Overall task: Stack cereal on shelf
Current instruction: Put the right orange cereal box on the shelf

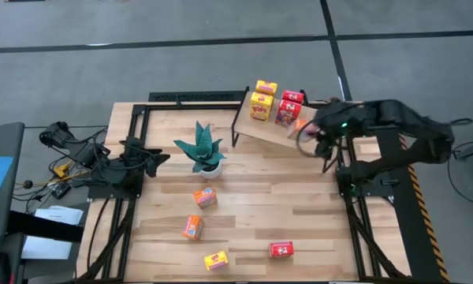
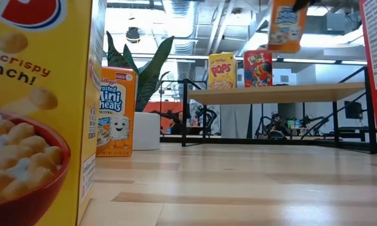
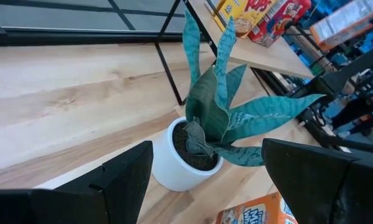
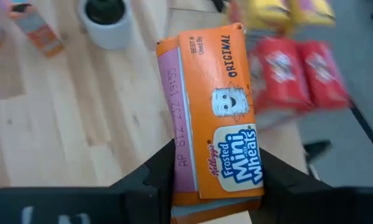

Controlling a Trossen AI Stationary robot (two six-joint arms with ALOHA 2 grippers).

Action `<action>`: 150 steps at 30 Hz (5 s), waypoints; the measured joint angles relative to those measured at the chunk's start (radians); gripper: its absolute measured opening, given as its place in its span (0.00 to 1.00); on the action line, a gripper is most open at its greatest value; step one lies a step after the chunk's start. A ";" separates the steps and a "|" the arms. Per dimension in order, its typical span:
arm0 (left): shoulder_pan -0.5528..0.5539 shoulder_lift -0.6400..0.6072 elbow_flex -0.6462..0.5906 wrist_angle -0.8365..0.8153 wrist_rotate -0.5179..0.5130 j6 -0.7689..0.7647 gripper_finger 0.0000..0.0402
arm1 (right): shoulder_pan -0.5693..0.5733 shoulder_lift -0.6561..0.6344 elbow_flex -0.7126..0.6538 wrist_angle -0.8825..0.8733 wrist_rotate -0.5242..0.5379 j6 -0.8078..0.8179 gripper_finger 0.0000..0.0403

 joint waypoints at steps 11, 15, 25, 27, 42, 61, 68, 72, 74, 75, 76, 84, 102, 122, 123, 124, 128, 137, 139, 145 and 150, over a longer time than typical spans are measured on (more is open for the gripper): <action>0.000 0.000 0.000 0.000 -0.028 -0.019 0.73 | -0.290 -0.105 -0.007 -0.072 0.023 -0.162 0.42; 0.000 0.000 0.000 -0.003 -0.040 -0.035 0.73 | -0.401 -0.130 -0.086 -0.035 -0.034 -0.252 0.40; 0.000 0.000 0.000 -0.002 -0.073 -0.045 0.73 | -0.607 -0.143 -0.305 0.205 -0.254 -0.392 0.43; 0.000 0.000 0.000 -0.002 -0.073 -0.045 0.73 | -0.642 -0.124 -0.313 0.219 -0.283 -0.416 0.43; 0.000 0.000 0.000 -0.002 -0.072 -0.057 0.73 | -0.832 -0.043 -0.312 0.225 -0.419 -0.552 0.43; 0.000 0.000 0.000 -0.002 -0.086 -0.060 0.73 | -0.866 -0.042 -0.314 0.198 -0.427 -0.599 0.59; 0.000 0.000 0.000 -0.002 -0.092 -0.060 0.73 | -0.864 -0.043 -0.314 0.211 -0.427 -0.599 0.66; 0.000 0.000 0.000 -0.002 -0.093 -0.060 0.73 | -0.864 -0.043 -0.301 0.208 -0.427 -0.599 0.66; 0.000 0.000 0.000 -0.002 -0.093 -0.060 0.73 | -0.864 -0.043 -0.273 0.208 -0.427 -0.599 0.66; 0.000 0.000 0.000 -0.002 -0.093 -0.060 0.73 | -0.864 -0.043 -0.254 0.206 -0.427 -0.598 0.66; 0.000 0.000 0.000 -0.002 -0.093 -0.060 0.73 | -0.864 -0.043 -0.234 0.200 -0.426 -0.595 0.66; 0.000 0.000 0.000 -0.002 -0.089 -0.060 0.73 | -0.864 -0.047 -0.090 0.054 -0.357 -0.574 0.66; 0.000 0.000 0.000 -0.003 -0.094 -0.060 0.73 | -0.835 0.027 -0.081 0.223 -0.266 -0.437 0.05; 0.000 0.000 0.000 -0.010 -0.092 -0.060 0.73 | -0.830 0.140 -0.081 0.186 -0.299 -0.548 0.02; 0.000 0.000 0.000 -0.010 -0.092 -0.060 0.73 | -0.830 0.140 -0.081 0.183 -0.308 -0.551 0.02; 0.000 0.000 0.000 -0.010 -0.092 -0.059 0.73 | -0.831 0.140 -0.081 0.183 -0.313 -0.552 0.02; 0.000 0.000 0.000 -0.024 -0.093 -0.062 0.73 | -0.831 0.140 -0.081 0.185 -0.314 -0.552 0.06; 0.000 0.000 0.000 -0.034 -0.108 -0.068 0.73 | -0.829 0.138 0.019 0.182 -0.293 -0.536 0.02; 0.000 0.000 0.000 -0.034 -0.110 -0.068 0.73 | -0.820 0.125 0.070 0.170 -0.294 -0.493 0.02; 0.000 0.000 0.000 -0.034 -0.110 -0.061 0.73 | -0.745 -0.012 0.098 0.101 -0.323 -0.305 0.01; 0.000 0.000 0.000 -0.034 -0.110 -0.061 0.73 | -0.610 -0.169 0.019 0.045 -0.346 -0.129 0.01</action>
